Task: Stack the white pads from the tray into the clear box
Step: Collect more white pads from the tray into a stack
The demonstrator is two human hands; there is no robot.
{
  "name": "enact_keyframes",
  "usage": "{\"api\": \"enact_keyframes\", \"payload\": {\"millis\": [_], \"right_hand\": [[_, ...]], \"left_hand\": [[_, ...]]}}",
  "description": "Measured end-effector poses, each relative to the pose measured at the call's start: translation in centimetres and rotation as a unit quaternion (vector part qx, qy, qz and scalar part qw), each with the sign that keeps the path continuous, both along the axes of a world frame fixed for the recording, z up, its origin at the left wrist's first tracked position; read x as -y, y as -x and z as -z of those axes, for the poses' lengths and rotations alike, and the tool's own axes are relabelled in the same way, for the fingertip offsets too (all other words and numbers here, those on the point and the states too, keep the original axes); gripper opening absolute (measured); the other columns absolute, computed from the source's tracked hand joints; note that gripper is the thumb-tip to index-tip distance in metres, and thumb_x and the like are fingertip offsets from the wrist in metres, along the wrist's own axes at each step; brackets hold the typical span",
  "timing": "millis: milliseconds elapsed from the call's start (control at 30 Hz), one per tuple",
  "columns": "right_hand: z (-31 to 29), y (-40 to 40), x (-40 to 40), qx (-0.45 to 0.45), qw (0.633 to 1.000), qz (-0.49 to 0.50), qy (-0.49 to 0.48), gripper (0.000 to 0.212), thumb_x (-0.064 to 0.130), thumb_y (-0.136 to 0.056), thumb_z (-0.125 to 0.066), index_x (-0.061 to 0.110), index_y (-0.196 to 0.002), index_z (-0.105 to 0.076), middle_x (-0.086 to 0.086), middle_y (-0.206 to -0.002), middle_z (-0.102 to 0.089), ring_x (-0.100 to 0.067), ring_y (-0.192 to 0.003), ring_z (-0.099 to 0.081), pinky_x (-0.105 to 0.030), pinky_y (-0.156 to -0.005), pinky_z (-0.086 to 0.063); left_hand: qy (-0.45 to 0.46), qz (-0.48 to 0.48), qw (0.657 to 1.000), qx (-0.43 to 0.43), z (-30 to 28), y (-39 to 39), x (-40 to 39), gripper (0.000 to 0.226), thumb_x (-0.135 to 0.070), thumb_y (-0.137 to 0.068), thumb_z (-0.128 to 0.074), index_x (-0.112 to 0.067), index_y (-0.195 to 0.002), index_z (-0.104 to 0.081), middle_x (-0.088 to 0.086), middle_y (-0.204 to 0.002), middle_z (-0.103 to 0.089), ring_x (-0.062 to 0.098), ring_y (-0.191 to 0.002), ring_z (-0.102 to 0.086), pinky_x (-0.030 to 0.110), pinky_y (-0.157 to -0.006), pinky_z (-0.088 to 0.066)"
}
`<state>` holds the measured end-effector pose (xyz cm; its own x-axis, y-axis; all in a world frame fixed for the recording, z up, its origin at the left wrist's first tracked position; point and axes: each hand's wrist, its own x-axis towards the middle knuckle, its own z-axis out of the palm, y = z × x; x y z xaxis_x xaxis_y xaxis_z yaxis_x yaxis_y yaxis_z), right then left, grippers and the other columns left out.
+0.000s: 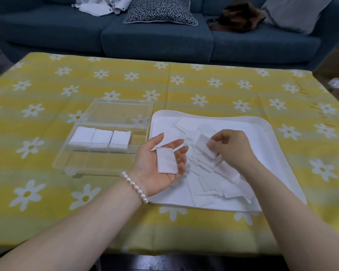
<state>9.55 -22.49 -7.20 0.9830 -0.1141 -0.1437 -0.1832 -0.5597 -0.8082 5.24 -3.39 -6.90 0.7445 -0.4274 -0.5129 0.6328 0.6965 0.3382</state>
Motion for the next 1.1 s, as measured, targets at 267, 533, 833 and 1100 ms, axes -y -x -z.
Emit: {"api": "enact_keyframes", "payload": {"millis": [267, 533, 833, 1100], "right_hand": [[-3.3, 5.8, -5.9, -0.236, 0.83, 0.077, -0.5, 0.009, 0.01, -0.084, -0.063, 0.011, -0.078, -0.056, -0.002, -0.057, -0.064, -0.011, -0.041, -0.057, -0.014, -0.037, -0.04], [-1.7, 6.9, -7.9, -0.174, 0.869, 0.147, -0.44, 0.025, 0.016, -0.08, -0.071, 0.011, -0.066, -0.052, -0.003, -0.051, -0.056, -0.011, -0.034, -0.041, -0.016, -0.035, -0.029], [-2.0, 6.9, -7.8, -0.064, 0.945, 0.088, -0.309, 0.013, 0.012, -0.078, -0.074, 0.005, -0.074, -0.064, 0.006, -0.043, -0.05, 0.0, -0.034, -0.043, -0.01, -0.039, -0.034], [-3.6, 2.7, 3.2, -0.15, 0.951, -0.107, 0.249, 0.021, 0.022, -0.067, -0.083, 0.018, -0.078, -0.065, -0.003, -0.081, -0.064, -0.015, -0.07, -0.059, -0.026, -0.061, -0.045]], "left_hand": [[-0.008, -0.094, 0.994, 0.048, 0.1, -0.4, 0.9, 0.071, -0.069, -0.086, -0.034, -0.009, -0.119, -0.052, 0.016, -0.114, -0.065, 0.031, -0.1, -0.063, 0.043, -0.09, -0.048], [-0.034, -0.066, 0.994, 0.074, -0.1, 0.4, 1.9, 0.076, -0.072, -0.064, -0.047, -0.01, -0.107, -0.053, 0.011, -0.099, -0.07, 0.024, -0.096, -0.068, 0.037, -0.08, -0.052], [-0.056, -0.044, 0.995, 0.07, -0.1, 0.5, 1.9, 0.018, -0.021, -0.096, -0.046, -0.008, -0.095, -0.058, 0.008, -0.088, -0.071, 0.02, -0.088, -0.068, 0.034, -0.078, -0.052], [-0.012, -0.048, 0.998, 0.034, -0.8, -0.7, -0.4, 0.015, -0.025, -0.09, -0.059, -0.022, -0.103, -0.063, 0.007, -0.078, -0.059, 0.021, -0.066, -0.064, 0.04, -0.064, -0.059]]}}
